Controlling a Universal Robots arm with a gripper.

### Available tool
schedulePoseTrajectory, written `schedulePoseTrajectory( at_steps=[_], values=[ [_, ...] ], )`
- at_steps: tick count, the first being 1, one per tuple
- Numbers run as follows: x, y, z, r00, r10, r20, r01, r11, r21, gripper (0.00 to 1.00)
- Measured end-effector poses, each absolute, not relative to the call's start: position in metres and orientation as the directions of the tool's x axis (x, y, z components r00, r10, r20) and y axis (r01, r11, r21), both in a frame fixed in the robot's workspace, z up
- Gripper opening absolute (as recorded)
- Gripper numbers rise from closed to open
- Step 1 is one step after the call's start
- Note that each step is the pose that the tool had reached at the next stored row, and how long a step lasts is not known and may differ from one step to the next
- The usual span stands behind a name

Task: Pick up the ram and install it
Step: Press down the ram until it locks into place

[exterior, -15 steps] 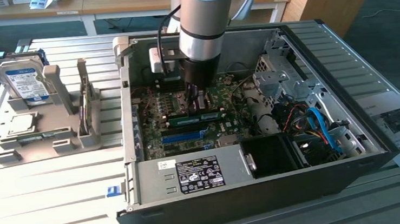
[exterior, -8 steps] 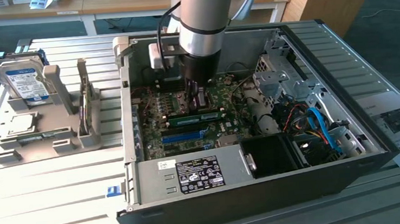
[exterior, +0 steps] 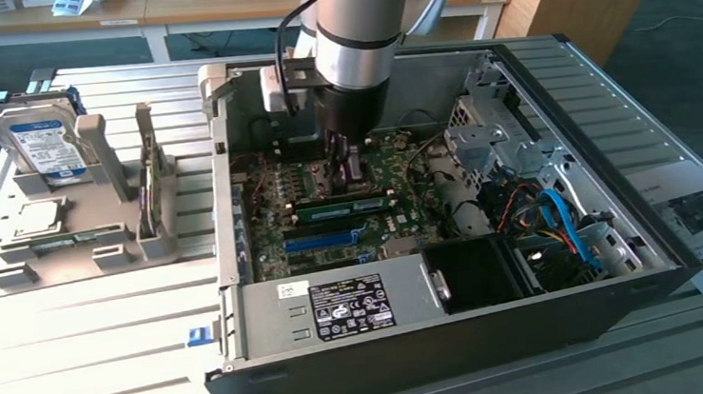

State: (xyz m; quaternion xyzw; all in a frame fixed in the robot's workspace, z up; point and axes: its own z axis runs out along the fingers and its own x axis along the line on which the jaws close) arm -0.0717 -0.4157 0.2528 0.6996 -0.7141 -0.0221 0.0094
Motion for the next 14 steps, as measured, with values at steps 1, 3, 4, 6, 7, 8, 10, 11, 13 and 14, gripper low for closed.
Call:
schedulePoseTrajectory(
  at_steps=[1,3,4,6,7,8,10,11,13,14],
  values=[
    [-0.072,-0.416,0.254,-0.021,-1.0,-0.017,-0.999,0.02,0.045,0.11],
    [-0.072,-0.416,0.257,-0.021,-1.0,-0.017,-0.999,0.02,0.046,0.11],
    [-0.072,-0.416,0.259,-0.021,-1.0,-0.017,-0.999,0.02,0.046,0.11],
    [-0.072,-0.416,0.262,-0.021,-1.0,-0.017,-0.999,0.02,0.046,0.11],
    [-0.072,-0.416,0.264,-0.021,-1.0,-0.017,-0.999,0.02,0.046,0.11],
    [-0.072,-0.416,0.266,-0.021,-1.0,-0.017,-0.999,0.02,0.047,0.11],
    [-0.072,-0.416,0.27,-0.021,-1.0,-0.017,-0.999,0.02,0.047,0.11],
    [-0.072,-0.416,0.273,-0.021,-1.0,-0.017,-0.999,0.02,0.047,0.11],
    [-0.072,-0.416,0.277,-0.021,-1.0,-0.017,-0.999,0.02,0.048,0.11],
    [-0.072,-0.416,0.279,-0.021,-1.0,-0.017,-0.999,0.02,0.048,0.11]
  ],
)
